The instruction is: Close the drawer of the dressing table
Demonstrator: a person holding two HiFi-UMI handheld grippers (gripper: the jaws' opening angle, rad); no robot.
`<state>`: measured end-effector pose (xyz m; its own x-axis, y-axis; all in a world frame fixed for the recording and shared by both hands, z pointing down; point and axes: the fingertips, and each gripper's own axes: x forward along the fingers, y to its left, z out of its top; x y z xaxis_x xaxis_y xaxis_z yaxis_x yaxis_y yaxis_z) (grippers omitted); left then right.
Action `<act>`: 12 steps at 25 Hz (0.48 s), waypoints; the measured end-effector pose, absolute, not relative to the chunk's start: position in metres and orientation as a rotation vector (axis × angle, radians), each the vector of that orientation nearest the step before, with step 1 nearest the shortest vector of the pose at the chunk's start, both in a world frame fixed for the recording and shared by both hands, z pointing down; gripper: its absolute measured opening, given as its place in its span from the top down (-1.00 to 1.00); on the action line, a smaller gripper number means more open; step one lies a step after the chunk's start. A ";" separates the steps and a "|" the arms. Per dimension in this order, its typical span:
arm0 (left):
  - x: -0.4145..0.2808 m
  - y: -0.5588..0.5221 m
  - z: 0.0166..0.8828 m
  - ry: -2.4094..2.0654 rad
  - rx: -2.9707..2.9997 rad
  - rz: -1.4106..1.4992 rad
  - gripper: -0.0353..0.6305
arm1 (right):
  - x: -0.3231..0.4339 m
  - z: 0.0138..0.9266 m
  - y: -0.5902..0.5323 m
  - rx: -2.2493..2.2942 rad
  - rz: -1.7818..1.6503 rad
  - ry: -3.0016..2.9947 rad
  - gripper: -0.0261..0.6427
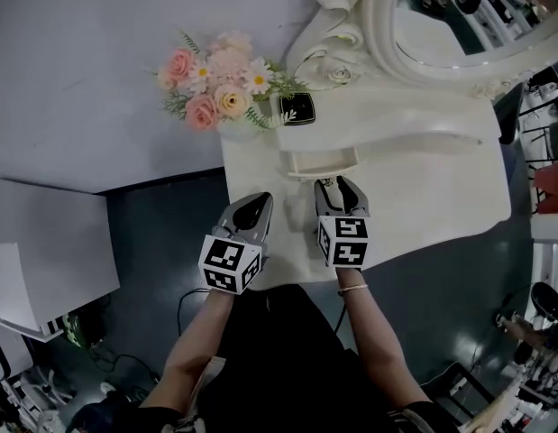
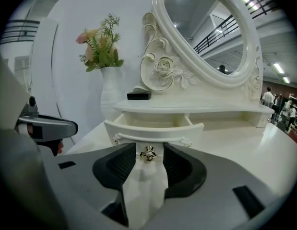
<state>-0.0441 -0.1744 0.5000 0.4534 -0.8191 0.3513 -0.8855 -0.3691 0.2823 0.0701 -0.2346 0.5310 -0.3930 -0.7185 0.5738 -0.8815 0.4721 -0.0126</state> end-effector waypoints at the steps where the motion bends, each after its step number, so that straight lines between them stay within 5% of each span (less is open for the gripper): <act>1: -0.044 -0.176 0.501 -1.430 2.279 0.209 0.88 | 0.069 0.531 -0.237 1.325 0.433 -2.224 0.45; 12: -0.059 -0.185 0.508 -1.436 2.241 0.194 0.88 | 0.058 0.532 -0.257 1.333 0.394 -2.214 0.45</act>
